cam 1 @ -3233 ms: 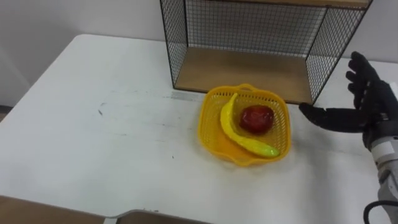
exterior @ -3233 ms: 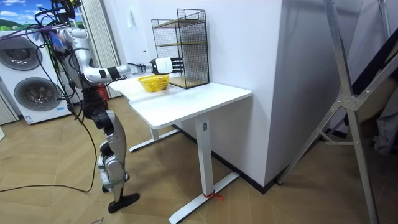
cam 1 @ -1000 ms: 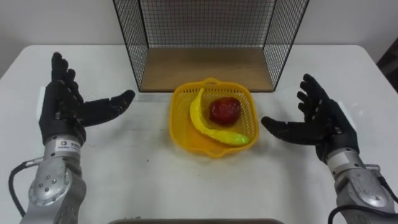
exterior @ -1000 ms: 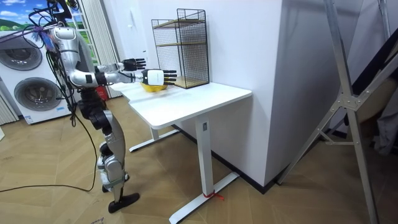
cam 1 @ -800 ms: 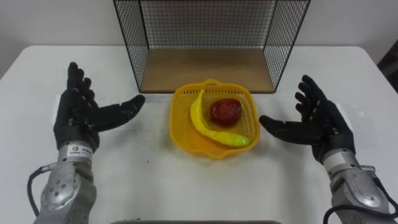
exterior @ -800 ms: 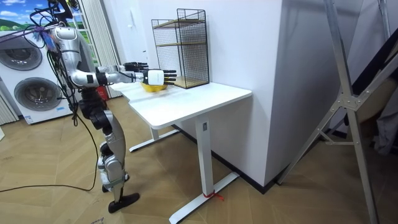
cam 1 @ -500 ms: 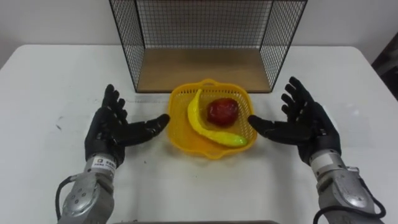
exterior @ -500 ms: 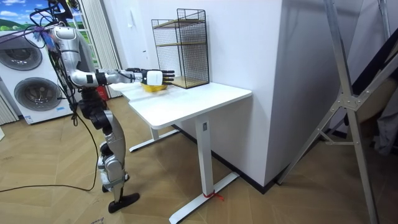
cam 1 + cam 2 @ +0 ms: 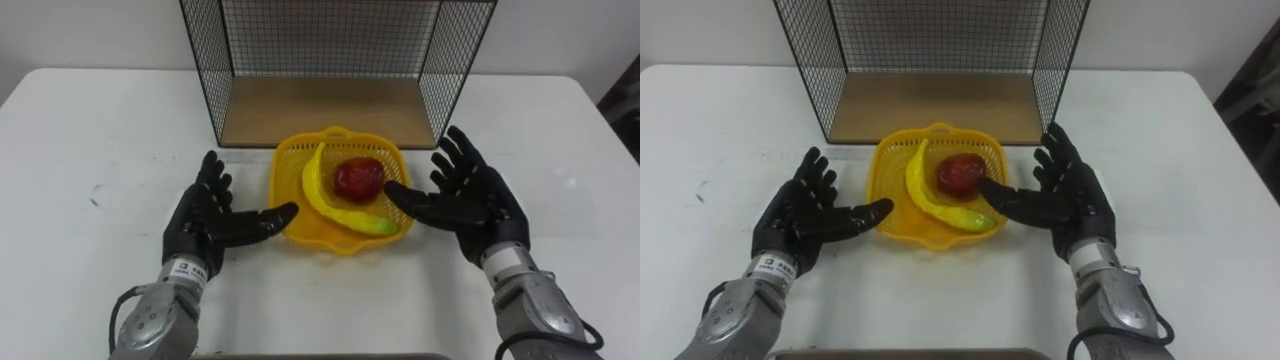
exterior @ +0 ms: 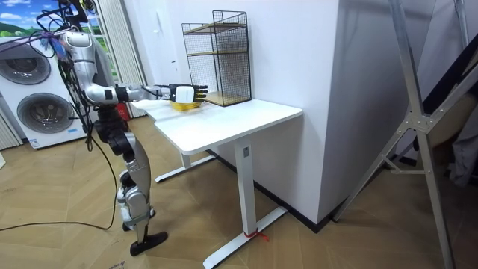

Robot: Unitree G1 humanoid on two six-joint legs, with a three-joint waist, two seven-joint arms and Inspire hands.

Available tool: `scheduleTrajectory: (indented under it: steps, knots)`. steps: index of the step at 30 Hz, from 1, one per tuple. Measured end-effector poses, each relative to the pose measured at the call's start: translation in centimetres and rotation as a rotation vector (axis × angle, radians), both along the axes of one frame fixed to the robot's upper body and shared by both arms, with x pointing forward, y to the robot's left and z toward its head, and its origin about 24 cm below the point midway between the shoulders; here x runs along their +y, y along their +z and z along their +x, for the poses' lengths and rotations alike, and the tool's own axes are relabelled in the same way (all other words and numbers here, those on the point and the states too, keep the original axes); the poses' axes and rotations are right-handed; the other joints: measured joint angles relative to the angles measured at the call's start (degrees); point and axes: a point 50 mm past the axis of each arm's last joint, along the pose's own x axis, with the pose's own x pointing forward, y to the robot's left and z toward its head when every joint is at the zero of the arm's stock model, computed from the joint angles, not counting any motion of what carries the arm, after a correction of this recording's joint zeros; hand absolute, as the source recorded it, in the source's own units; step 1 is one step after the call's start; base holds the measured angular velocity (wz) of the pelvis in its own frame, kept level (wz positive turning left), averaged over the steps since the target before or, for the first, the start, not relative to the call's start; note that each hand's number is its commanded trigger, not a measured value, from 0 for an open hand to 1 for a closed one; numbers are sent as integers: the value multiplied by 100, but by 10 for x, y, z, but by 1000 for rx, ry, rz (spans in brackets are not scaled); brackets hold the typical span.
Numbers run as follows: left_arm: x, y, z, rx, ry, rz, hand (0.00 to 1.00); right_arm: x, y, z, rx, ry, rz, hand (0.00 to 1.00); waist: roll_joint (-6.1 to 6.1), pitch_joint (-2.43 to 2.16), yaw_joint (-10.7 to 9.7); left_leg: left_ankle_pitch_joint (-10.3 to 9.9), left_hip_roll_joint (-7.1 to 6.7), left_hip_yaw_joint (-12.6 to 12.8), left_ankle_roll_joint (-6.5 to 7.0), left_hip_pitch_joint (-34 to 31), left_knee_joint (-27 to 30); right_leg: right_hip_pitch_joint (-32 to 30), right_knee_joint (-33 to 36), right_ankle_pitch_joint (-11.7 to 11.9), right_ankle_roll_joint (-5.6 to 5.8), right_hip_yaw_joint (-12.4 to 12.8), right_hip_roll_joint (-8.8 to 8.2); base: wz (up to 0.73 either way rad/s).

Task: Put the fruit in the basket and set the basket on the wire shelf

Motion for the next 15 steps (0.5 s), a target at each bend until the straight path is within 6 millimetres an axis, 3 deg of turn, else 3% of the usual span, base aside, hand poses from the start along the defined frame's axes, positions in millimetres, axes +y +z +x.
scheduleTrajectory:
  steps: [7, 11, 15]
  knots:
    - [-2, -2, -1, 4, -22, -3, 0, 3, -10, -2, 44, 11, 2, 0, 32, -9, 13, 0, 1, 5, 0, 1, -2, 14, 13, 0, 0, 2, -1, 0]
    - [-4, -7, -2, 16, -41, -7, 0, 8, -16, -3, 69, 28, 43, 0, 104, -41, 6, 0, 1, 5, 0, 13, -4, 38, 27, 1, 0, 2, -3, 0]
    - [-10, -8, -3, 14, -64, -11, 0, 11, -18, -2, 79, 40, 54, 0, 119, -29, 3, 2, 2, 5, 4, 5, 2, 9, 38, 1, 0, 0, -3, 0]
